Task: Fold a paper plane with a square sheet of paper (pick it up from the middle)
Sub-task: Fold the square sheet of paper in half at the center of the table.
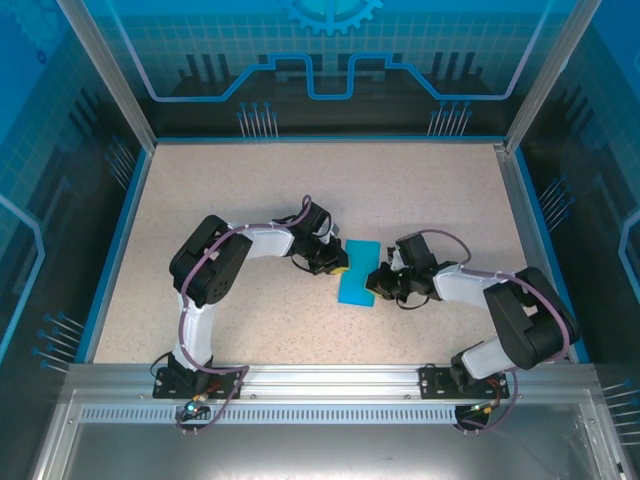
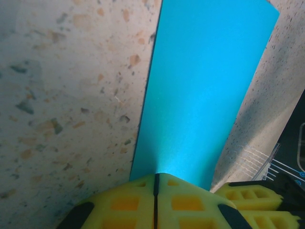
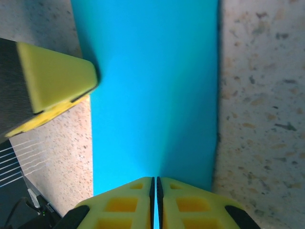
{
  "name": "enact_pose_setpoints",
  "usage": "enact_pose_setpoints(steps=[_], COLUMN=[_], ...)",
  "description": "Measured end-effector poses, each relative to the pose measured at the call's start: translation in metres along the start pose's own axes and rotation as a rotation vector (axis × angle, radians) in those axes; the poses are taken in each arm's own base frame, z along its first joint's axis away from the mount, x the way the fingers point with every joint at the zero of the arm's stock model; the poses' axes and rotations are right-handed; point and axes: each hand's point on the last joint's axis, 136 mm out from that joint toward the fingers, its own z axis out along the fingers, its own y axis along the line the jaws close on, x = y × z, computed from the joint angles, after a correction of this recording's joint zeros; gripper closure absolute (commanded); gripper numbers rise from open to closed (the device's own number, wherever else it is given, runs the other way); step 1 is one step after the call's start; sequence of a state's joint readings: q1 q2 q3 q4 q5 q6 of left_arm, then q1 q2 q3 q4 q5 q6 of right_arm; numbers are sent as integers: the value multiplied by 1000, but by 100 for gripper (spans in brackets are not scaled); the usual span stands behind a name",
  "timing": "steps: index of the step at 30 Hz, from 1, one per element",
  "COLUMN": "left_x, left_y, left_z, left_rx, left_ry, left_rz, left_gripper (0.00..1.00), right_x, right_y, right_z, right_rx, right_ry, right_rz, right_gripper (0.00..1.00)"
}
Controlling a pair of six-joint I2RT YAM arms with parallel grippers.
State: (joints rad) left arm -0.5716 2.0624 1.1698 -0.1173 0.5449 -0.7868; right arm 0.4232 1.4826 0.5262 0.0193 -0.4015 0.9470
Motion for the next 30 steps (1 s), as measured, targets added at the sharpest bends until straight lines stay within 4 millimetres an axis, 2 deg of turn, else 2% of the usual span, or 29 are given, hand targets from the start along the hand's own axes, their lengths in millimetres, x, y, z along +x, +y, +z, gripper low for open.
enact_pose_setpoints(steps=[11, 20, 22, 24, 28, 30], left_x=[0, 0, 0, 0, 0, 0], left_y=[0, 0, 0, 0, 0, 0], left_z=[0, 0, 0, 0, 0, 0], left_rx=[0, 1, 1, 1, 0, 0], left_ry=[0, -2, -2, -2, -1, -1], left_rz=[0, 1, 1, 1, 1, 1], left_gripper=[91, 91, 91, 91, 92, 91], right_x=[10, 22, 21, 16, 3, 1], right_y=[-11, -21, -14, 2, 33, 34], right_z=[3, -11, -13, -12, 5, 16], right_rx=[25, 117, 128, 112, 69, 66], right_ry=[31, 56, 58, 55, 56, 66], right_rz=[4, -23, -49, -85, -145, -151], right_gripper=[87, 87, 87, 86, 87, 88])
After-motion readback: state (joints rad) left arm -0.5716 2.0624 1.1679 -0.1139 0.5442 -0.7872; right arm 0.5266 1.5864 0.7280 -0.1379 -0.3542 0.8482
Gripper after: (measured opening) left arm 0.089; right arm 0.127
